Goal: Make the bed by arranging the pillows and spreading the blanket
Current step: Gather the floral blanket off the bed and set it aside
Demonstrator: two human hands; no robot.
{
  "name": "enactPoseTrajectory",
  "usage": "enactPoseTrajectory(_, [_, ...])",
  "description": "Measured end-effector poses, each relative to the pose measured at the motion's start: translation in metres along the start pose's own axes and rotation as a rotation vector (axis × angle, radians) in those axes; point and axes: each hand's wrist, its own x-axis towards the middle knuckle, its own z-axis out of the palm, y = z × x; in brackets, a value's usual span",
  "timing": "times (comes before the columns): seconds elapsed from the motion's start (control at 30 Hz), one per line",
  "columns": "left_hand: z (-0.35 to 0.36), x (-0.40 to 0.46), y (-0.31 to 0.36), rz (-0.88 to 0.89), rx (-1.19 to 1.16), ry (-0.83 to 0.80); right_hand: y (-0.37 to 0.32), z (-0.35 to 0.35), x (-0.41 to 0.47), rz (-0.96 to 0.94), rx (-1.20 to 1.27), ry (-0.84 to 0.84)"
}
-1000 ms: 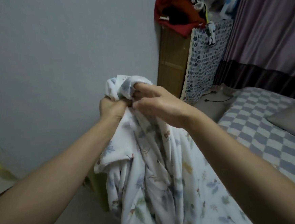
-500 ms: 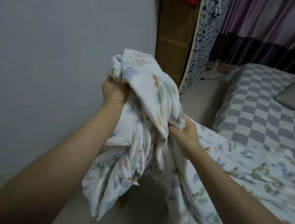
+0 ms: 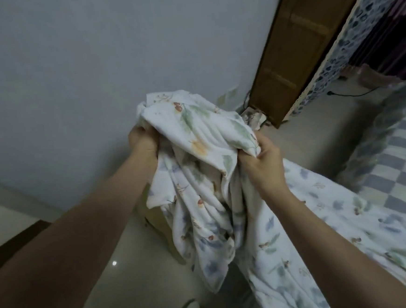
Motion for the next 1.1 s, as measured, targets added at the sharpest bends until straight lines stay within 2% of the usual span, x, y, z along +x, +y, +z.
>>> enactPoseTrajectory(0.07, [-0.011,0.029,-0.019,-0.005,-0.054,-0.015,0.024,0.032,0.0,0.059,-0.039,-0.077])
enactPoseTrajectory(0.13, [-0.027,0.057,-0.037,0.015,0.058,0.045,0.043,0.063,0.0,0.086,-0.075,-0.125])
enactPoseTrajectory(0.2, [-0.039,0.085,-0.052,0.078,0.164,0.037,0.061,0.099,0.003,0.085,-0.119,-0.165])
enactPoseTrajectory(0.3, [-0.049,0.103,-0.071,0.267,0.266,0.002,0.088,0.154,0.014,0.106,-0.162,-0.198])
enactPoseTrajectory(0.37, [-0.056,0.103,-0.088,0.498,0.538,0.047,0.108,0.188,0.023,0.156,-0.179,-0.202])
enactPoseTrajectory(0.43, [-0.062,0.102,-0.112,0.702,0.813,-0.145,0.128,0.213,0.029,0.216,-0.195,-0.207])
enactPoseTrajectory(0.47, [-0.066,0.107,-0.127,0.687,0.944,-0.296,0.135,0.221,0.032,0.26,-0.187,-0.214])
enactPoseTrajectory(0.53, [-0.073,0.122,-0.163,0.435,1.21,-0.544,0.155,0.231,0.037,0.374,-0.162,-0.263])
enactPoseTrajectory(0.6, [-0.077,0.135,-0.187,0.19,1.338,-0.643,0.17,0.231,0.037,0.418,-0.146,-0.344])
enactPoseTrajectory(0.63, [-0.075,0.14,-0.198,0.133,1.381,-0.651,0.177,0.229,0.035,0.397,-0.158,-0.377])
enactPoseTrajectory(0.7, [-0.069,0.145,-0.21,0.135,1.486,-0.637,0.184,0.217,0.028,0.332,-0.319,-0.455])
enactPoseTrajectory(0.77, [-0.064,0.151,-0.216,0.171,1.552,-0.612,0.195,0.198,0.017,0.337,-0.663,-0.552])
enactPoseTrajectory(0.8, [-0.061,0.156,-0.218,0.184,1.561,-0.611,0.204,0.184,0.012,0.404,-0.766,-0.574])
enactPoseTrajectory(0.83, [-0.06,0.16,-0.217,0.197,1.564,-0.612,0.212,0.171,0.008,0.514,-0.767,-0.57])
enactPoseTrajectory(0.9, [-0.06,0.166,-0.218,0.21,1.572,-0.612,0.231,0.15,-0.001,0.753,-0.564,-0.536])
enactPoseTrajectory(0.93, [-0.061,0.168,-0.22,0.219,1.58,-0.607,0.236,0.145,-0.006,0.804,-0.429,-0.521])
enactPoseTrajectory(1.0, [-0.06,0.167,-0.22,0.24,1.59,-0.591,0.241,0.141,-0.014,0.821,-0.212,-0.461])
enactPoseTrajectory(1.1, [-0.061,0.167,-0.22,0.233,1.571,-0.606,0.229,0.136,-0.007,0.801,-0.153,-0.261])
